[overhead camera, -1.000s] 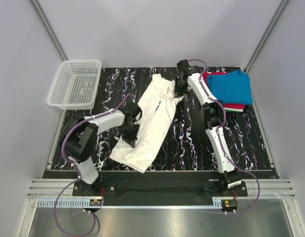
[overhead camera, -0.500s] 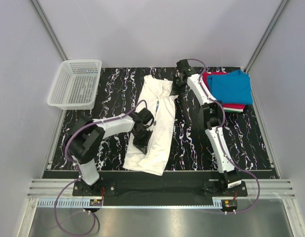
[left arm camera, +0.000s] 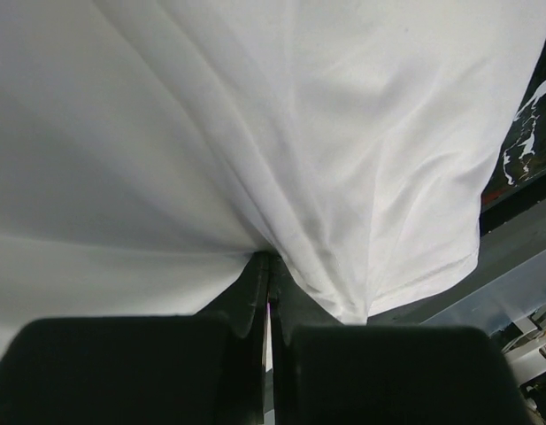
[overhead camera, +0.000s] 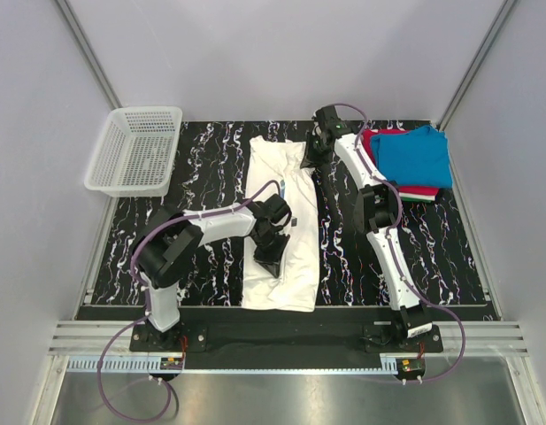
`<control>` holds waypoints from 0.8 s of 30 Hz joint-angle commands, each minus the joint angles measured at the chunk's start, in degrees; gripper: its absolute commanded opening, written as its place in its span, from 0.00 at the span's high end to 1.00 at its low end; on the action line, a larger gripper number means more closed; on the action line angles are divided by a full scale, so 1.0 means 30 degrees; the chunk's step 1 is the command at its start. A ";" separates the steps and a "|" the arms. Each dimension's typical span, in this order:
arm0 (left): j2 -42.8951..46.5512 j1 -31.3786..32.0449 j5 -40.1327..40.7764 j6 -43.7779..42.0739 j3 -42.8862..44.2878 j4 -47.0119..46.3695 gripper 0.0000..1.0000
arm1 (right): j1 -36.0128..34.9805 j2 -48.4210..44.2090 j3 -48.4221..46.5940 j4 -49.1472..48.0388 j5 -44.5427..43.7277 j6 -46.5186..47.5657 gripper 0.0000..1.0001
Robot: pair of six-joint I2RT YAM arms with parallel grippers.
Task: Fold and stack the t-shirts
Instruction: Fold the tshirt
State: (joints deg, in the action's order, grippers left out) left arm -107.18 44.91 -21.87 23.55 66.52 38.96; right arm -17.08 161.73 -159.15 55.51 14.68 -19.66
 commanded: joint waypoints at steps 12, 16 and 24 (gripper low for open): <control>0.3935 -0.1576 0.3654 -0.0291 0.2258 0.1863 0.59 | 0.0684 -0.7498 0.3533 0.0392 -0.1438 0.1398 0.71; 0.5400 -0.2165 0.4066 -0.0467 0.2348 0.2803 0.59 | 0.0655 -0.9842 0.4125 0.2060 -0.0442 0.0812 0.70; 0.7919 -0.2224 0.4184 -0.0087 0.1206 0.3478 0.59 | -0.1681 -1.4611 1.0940 0.5316 0.0910 0.1132 0.69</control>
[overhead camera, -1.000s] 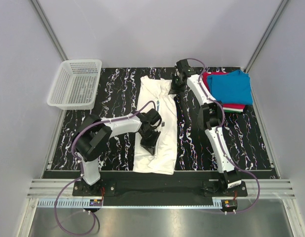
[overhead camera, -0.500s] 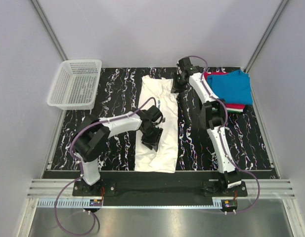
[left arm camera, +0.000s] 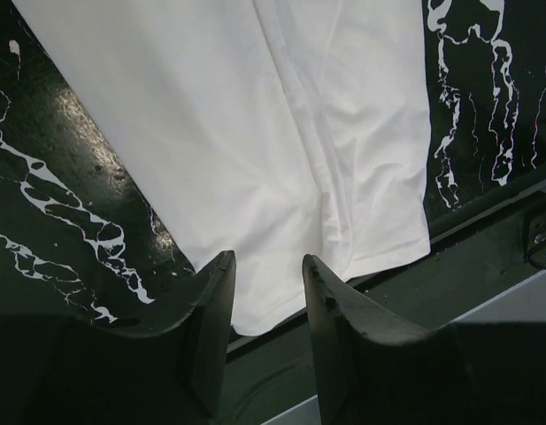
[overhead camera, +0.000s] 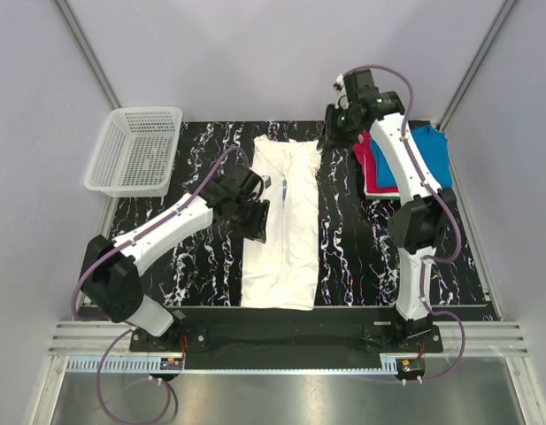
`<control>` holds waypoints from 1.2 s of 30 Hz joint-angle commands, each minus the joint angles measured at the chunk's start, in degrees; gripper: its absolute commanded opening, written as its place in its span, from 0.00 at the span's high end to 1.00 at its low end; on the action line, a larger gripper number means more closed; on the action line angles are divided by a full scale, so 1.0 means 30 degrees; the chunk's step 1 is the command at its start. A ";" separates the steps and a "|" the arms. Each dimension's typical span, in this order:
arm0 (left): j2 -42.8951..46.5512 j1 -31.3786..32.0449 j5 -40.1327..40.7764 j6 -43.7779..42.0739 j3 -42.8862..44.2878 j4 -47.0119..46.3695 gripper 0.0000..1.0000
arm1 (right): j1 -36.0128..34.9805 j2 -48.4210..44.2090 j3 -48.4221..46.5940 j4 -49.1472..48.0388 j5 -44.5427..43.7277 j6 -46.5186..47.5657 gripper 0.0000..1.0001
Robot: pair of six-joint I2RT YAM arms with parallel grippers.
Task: Fold and stack the t-shirts
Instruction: Fold the tshirt
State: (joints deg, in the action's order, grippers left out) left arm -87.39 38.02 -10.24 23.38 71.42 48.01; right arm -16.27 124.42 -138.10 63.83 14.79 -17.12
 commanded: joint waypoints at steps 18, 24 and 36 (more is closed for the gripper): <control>0.0918 0.0656 -0.4671 -0.0616 -0.3090 -0.1118 0.41 | -0.4741 -1.8179 2.4880 -0.3641 0.3186 -0.8030 0.66; 0.1651 0.1887 -0.4994 0.0147 -0.5464 -0.2671 0.41 | -0.5884 -1.9412 2.5409 -0.3348 0.2689 -0.9438 0.67; 0.0715 0.2942 -0.5668 0.0441 -0.5408 -0.3728 0.42 | -0.5943 -2.0467 2.6903 -0.3114 0.2220 -0.9790 0.66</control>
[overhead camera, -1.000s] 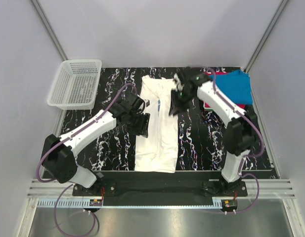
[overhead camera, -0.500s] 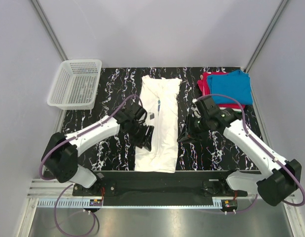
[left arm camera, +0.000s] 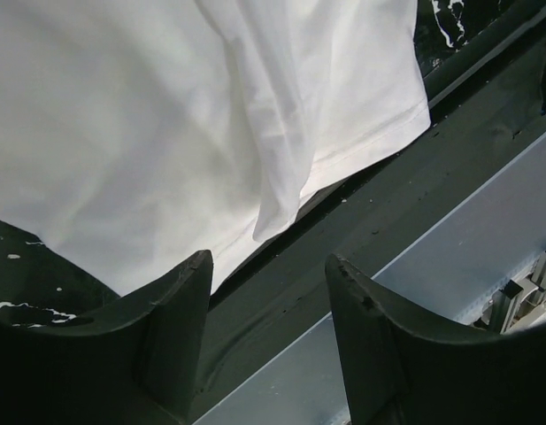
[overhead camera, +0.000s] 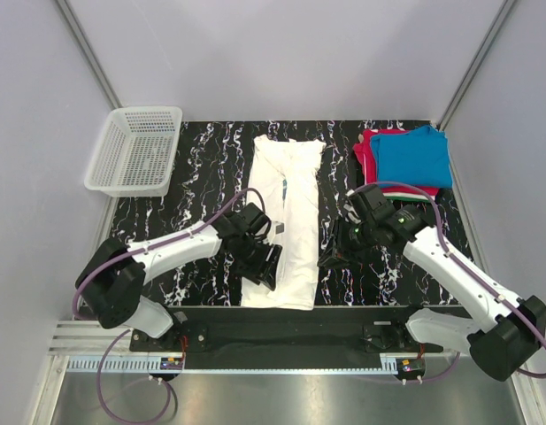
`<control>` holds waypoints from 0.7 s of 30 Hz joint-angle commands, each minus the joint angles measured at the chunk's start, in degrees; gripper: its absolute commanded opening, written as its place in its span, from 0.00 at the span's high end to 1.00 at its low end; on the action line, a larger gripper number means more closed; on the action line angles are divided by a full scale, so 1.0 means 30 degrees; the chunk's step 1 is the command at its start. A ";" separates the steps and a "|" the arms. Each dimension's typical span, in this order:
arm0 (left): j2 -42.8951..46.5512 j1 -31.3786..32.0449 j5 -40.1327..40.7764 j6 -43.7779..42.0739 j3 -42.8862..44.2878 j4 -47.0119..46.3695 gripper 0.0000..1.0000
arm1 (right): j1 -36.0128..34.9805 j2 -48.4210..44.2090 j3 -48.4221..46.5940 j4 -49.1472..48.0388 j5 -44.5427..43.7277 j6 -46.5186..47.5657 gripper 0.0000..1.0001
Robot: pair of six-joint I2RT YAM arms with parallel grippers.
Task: Fold and stack the t-shirts
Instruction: Fold the tshirt
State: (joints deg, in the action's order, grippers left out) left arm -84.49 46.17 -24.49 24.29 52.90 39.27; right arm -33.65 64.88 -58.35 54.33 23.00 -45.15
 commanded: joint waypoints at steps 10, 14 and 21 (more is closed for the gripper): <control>-0.1602 0.0664 -0.1006 0.0017 0.0471 -0.1895 0.44 | -0.0180 -0.1179 0.0670 0.0172 -0.0666 -0.0801 0.67; -0.2188 0.0722 -0.1065 -0.0041 0.0354 -0.2278 0.45 | -0.0180 -0.1266 0.0582 0.0231 -0.0637 -0.0801 0.67; -0.2453 0.0810 -0.1211 0.0076 0.0324 -0.2630 0.55 | -0.0180 -0.1032 0.0465 0.0290 -0.0666 -0.0626 0.67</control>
State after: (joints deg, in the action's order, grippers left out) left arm -91.72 48.16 -26.09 24.43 53.54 34.04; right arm -33.65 62.26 -56.36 55.22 21.93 -46.83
